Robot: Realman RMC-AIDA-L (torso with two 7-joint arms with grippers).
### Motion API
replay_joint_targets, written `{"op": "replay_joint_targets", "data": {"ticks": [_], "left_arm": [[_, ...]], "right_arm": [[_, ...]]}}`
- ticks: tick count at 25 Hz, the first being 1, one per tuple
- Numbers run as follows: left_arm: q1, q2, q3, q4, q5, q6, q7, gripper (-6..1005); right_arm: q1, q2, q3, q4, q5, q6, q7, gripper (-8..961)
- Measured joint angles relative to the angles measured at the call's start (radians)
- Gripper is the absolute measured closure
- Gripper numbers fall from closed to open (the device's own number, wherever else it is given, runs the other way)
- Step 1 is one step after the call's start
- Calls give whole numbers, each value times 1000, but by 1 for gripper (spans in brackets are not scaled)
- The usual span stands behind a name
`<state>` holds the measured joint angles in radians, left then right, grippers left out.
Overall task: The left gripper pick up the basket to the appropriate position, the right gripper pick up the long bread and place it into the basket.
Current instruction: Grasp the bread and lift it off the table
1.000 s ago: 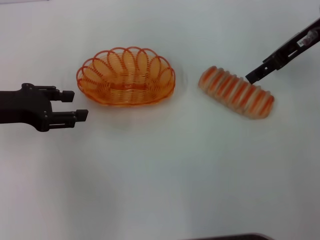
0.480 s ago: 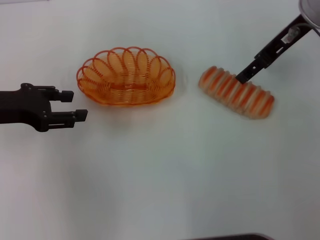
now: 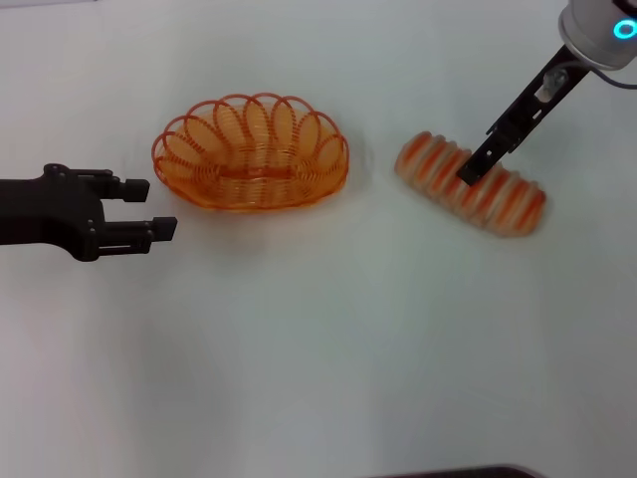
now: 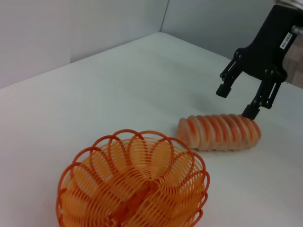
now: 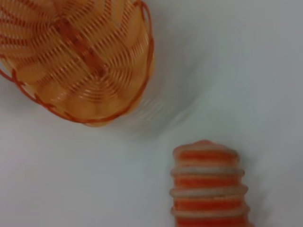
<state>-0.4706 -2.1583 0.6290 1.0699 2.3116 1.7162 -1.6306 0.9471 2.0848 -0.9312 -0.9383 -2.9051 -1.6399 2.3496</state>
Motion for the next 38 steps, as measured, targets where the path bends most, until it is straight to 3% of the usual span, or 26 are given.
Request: {"op": "replay_joint_targets", "data": {"ticks": [14,38], "left_arm": [[0,0,2,-2,-2,0,0,358],[-13,1,8,-2,-5,-6,0,358]], "right_arm": [[-16,1,-112,56,-4,71,26,19],[-1,8,-140,102,-3,104,0,23]]}}
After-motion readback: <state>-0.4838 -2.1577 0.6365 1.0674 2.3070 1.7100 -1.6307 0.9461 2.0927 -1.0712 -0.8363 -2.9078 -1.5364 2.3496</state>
